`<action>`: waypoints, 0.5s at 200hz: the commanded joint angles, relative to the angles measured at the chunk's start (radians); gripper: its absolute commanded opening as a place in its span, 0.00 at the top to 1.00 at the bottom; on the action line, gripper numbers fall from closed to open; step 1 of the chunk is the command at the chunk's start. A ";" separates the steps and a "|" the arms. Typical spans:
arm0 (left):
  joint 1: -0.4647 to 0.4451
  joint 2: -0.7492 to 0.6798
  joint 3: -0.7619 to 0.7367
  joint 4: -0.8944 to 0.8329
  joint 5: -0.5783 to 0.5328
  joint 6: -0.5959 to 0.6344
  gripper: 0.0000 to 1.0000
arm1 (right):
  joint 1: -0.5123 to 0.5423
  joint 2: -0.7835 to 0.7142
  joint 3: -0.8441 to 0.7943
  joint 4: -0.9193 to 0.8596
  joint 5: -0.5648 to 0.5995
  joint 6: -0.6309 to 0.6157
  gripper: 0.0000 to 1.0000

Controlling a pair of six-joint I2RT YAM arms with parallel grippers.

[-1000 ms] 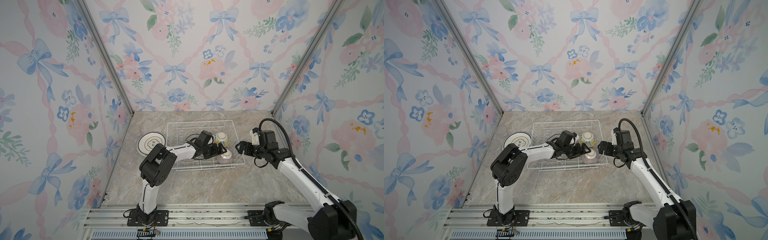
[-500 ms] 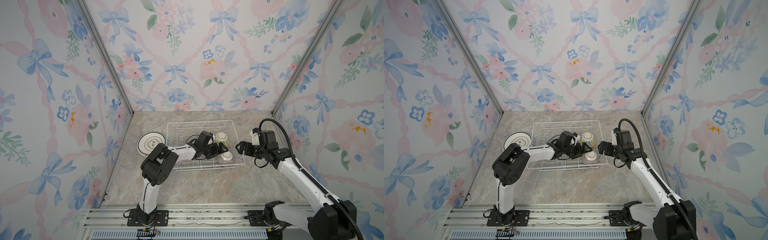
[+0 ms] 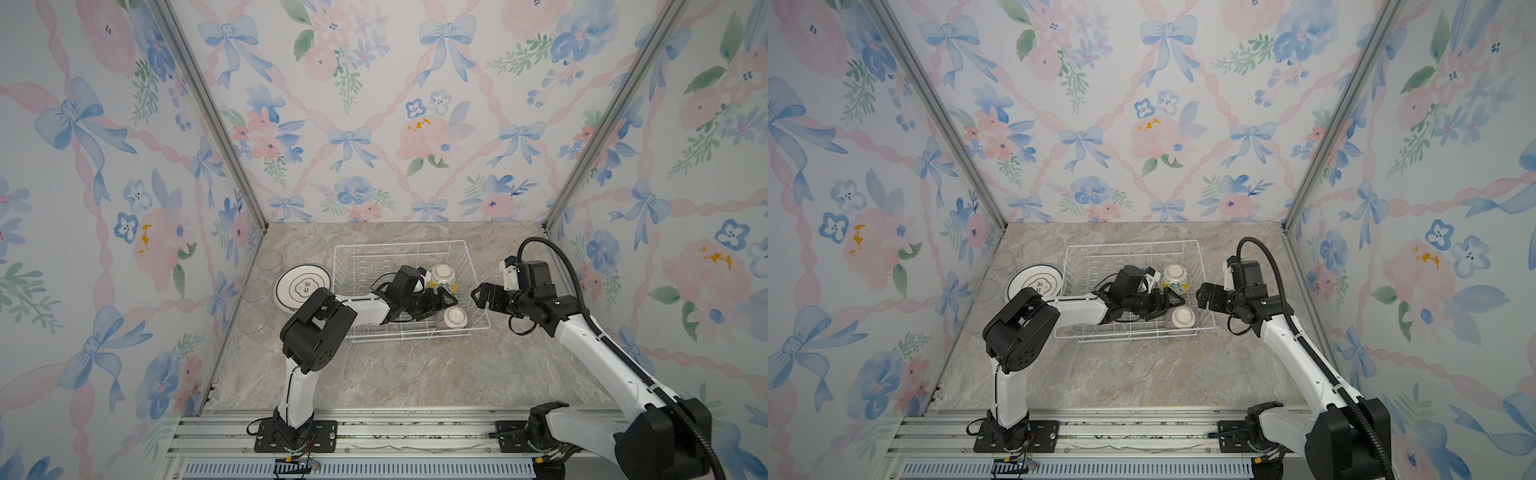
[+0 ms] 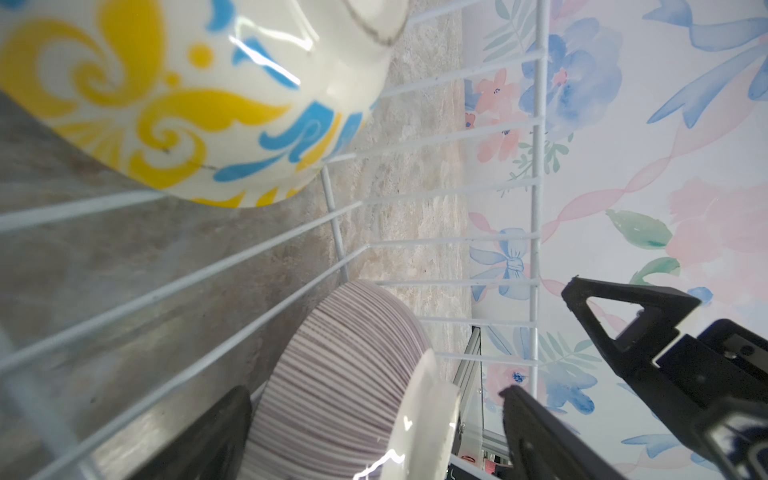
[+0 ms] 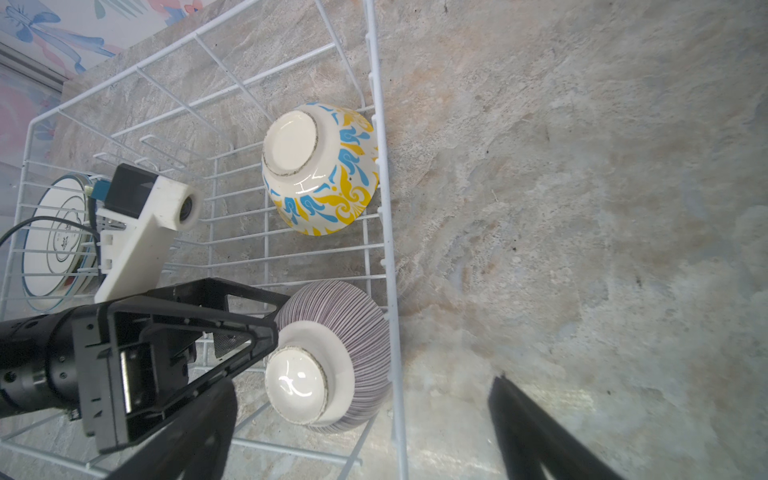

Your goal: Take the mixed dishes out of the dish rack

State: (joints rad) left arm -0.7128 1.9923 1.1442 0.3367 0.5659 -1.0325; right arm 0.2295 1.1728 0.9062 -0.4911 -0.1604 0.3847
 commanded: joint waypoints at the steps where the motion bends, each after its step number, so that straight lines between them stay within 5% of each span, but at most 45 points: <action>1: -0.011 -0.041 -0.034 0.017 0.049 -0.016 0.03 | -0.006 0.005 0.008 -0.020 0.014 -0.013 0.03; 100: -0.012 -0.156 -0.046 -0.177 -0.158 0.067 0.02 | -0.006 0.010 -0.010 -0.010 0.014 -0.013 0.03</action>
State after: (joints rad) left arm -0.7193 1.8755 1.0885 0.2527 0.4747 -1.0138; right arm 0.2298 1.1778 0.9062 -0.4908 -0.1562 0.3820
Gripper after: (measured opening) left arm 0.979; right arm 0.967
